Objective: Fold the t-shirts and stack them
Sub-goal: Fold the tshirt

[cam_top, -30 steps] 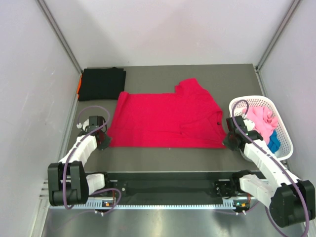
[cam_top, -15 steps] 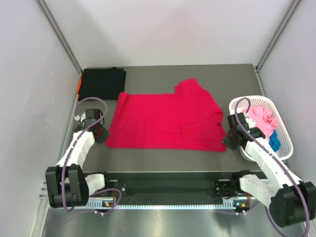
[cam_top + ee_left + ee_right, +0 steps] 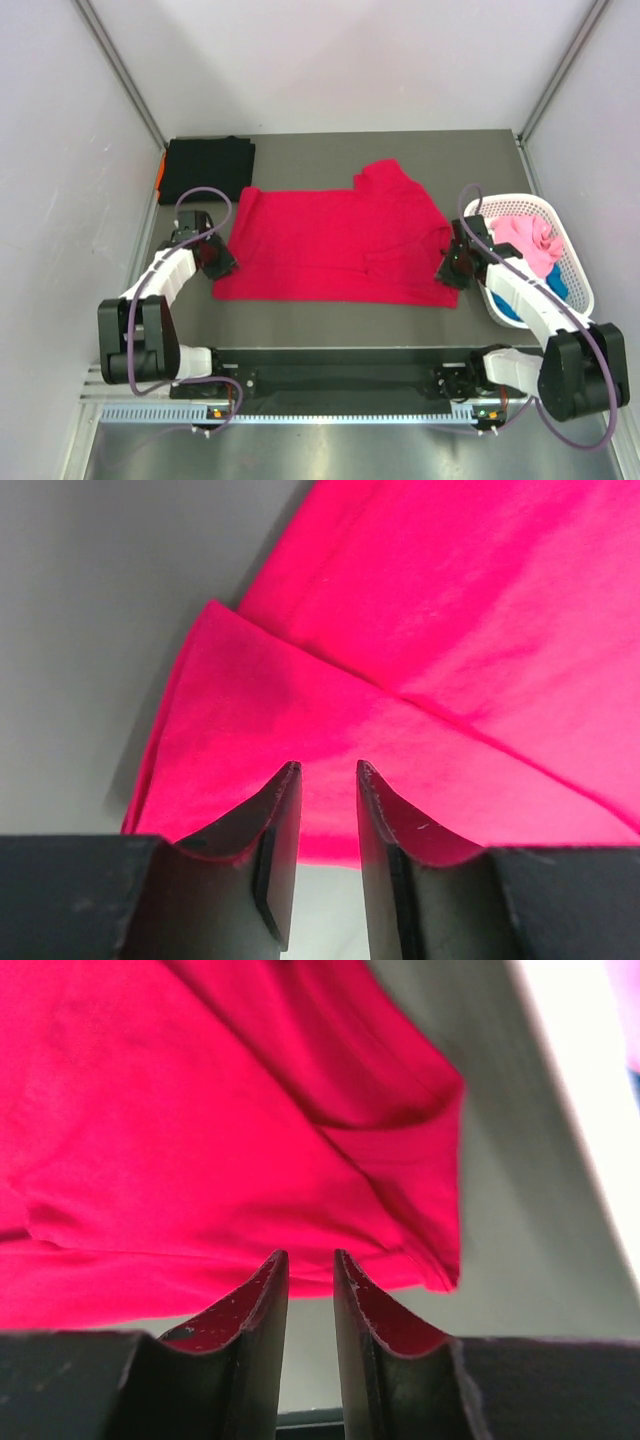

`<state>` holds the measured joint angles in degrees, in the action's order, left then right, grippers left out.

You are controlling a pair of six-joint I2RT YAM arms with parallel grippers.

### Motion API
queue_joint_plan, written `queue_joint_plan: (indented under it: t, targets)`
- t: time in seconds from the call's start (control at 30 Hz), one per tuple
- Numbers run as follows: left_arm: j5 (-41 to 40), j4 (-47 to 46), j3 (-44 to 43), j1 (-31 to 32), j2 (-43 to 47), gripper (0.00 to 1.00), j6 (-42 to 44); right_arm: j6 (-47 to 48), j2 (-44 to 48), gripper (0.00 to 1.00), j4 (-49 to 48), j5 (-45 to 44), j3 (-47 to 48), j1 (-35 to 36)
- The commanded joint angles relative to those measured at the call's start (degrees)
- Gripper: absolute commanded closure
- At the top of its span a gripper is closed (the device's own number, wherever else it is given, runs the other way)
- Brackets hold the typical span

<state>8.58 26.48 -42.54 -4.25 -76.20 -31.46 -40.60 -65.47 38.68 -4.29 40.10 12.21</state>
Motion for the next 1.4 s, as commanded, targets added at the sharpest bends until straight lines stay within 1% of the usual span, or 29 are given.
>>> queue_joint_plan:
  t: [0.0, 0.07, 0.17, 0.2, 0.27, 0.3, 0.33, 0.37, 0.4, 0.43, 0.47, 0.53, 0.6, 0.63, 0.7, 0.77, 0.9, 0.93, 1.07, 1.23, 1.37]
  targets:
    - [-0.57, -2.66, -2.1, -0.14, -1.66, 0.66, 3.34, 5.96, -1.23, 0.75, -7.73, 2.97, 1.29, -0.25]
    - [-3.55, -2.22, -2.45, -0.32, -2.54, 0.63, 3.08, 7.89, -2.2, 0.74, -8.26, 2.71, 2.87, -0.25]
    - [-3.66, -3.62, -1.84, -0.41, -2.9, 0.62, 1.85, 10.53, -4.75, 0.72, -10.28, 3.06, 5.95, -0.34]
    - [-4.01, -4.41, -1.06, -0.41, -2.9, 0.62, 1.5, 11.58, -6.84, 0.71, -11.07, 3.85, 7.09, -0.34]
    - [-4.1, -5.73, -0.96, -0.49, -3.16, 0.62, 0.97, 16.32, -9.48, 0.7, -12.48, 4.03, 9.81, -0.25]
    - [-4.1, -5.65, -1.92, -0.41, -3.6, 0.62, 0.7, 18.43, -11.93, 0.7, -13.09, 5.77, 10.35, -0.25]
    - [-3.66, -5.74, -2.45, -0.41, -3.95, 0.62, 0.44, 20.71, -13.26, 0.7, -14.4, 9.7, 10.87, -0.34]
    - [-3.13, -6.26, -2.98, -0.41, -4.65, 0.62, 0.0, 25.52, -14.84, 0.69, -15.81, 12.44, 11.75, -0.78]
    - [-2.0, -6.79, -4.2, -0.41, -5.0, 0.62, -0.26, 27.05, -16.51, 0.69, -15.48, 14.03, 14.28, -0.78]
    - [-1.38, -7.05, -4.82, -0.41, -5.44, 0.62, -0.18, 28.89, -19.57, 0.69, -14.95, 14.75, 15.61, -0.78]
    - [-0.85, -6.97, -5.61, -0.41, -6.58, 0.62, 0.34, 29.69, -20.56, 0.69, -14.6, 15.36, 16.5, -0.69]
    - [0.03, -4.34, -8.07, -0.41, -7.9, 0.63, 2.62, 30.84, -23.64, 0.69, -13.37, 16.25, 19.31, -0.78]
    - [-3.02, -0.4, -8.78, -0.41, -7.82, 0.62, 2.99, 31.72, -25.05, 0.69, -12.66, 16.51, 21.68, -0.78]
    - [-6.61, -0.03, -7.65, -0.58, -7.21, 0.56, 2.38, 33.03, -26.1, 0.68, -12.14, 16.34, 22.21, -0.78]
    - [-7.61, -0.98, -4.24, -1.02, -4.23, 0.54, 1.58, 34.53, -26.81, 0.67, -12.22, 16.42, 23.18, -0.96]
    - [-8.14, -3.27, -2.9, -1.63, -2.38, 0.54, 1.58, 36.11, -27.34, 0.67, -13.27, 16.6, 23.27, -1.48]
    - [-7.44, -4.16, -2.8, -3.39, -4.73, 0.55, 1.76, 39.98, -31.98, 0.65, -11.26, 20.46, 26.59, -2.1]
    - [-6.57, -4.24, -3.16, -4.09, -6.83, 0.55, 1.58, 41.81, -32.96, 0.65, -9.86, 21.42, 27.4, -2.19]
    - [-3.22, -3.19, -5.7, -4.36, -11.59, 0.59, 1.84, 43.5, -34.72, 0.63, -9.58, 22.22, 28.2, -2.8]
    - [-3.66, -3.89, -6.32, -4.27, -12.83, 0.58, 2.02, 45.34, -36.04, 0.61, -9.67, 20.99, 28.72, -3.24]
    - [-3.48, -3.98, -6.85, -4.27, -13.27, 0.64, 2.28, 45.52, -37.71, 0.6, -10.11, 23.28, 29.42, -3.68]
